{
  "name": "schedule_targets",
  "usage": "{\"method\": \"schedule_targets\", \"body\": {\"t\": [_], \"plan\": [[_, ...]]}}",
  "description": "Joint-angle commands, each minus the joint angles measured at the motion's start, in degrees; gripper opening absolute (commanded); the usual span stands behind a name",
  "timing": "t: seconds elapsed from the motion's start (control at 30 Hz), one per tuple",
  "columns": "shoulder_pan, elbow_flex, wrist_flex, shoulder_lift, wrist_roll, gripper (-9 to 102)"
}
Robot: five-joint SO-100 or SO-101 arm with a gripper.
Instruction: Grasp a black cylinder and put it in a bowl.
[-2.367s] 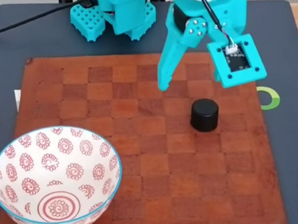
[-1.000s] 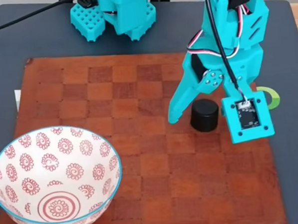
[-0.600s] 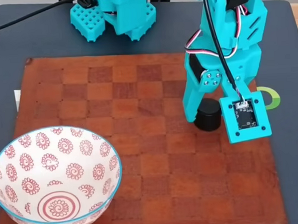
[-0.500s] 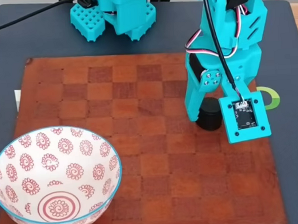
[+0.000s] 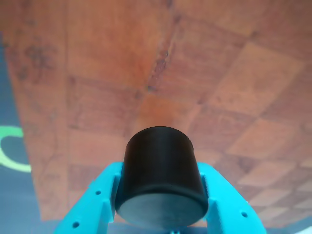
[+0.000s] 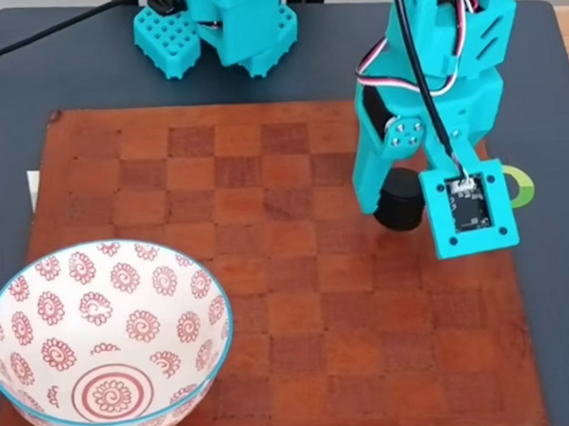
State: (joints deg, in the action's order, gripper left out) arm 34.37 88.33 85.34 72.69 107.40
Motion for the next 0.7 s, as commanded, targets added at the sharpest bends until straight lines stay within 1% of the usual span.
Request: {"method": "schedule_targets", "body": {"t": [0.0, 0.1, 0.3, 0.67], "plan": [[-1.23, -5.71, 4.22, 0.88, 0.35, 13], [-2.46, -9.14, 7.03, 0.88, 0.35, 13], [-7.38, -13.01, 7.29, 0.88, -1.41, 13], [-18.28, -20.48, 7.29, 0.88, -12.92, 13]]}}
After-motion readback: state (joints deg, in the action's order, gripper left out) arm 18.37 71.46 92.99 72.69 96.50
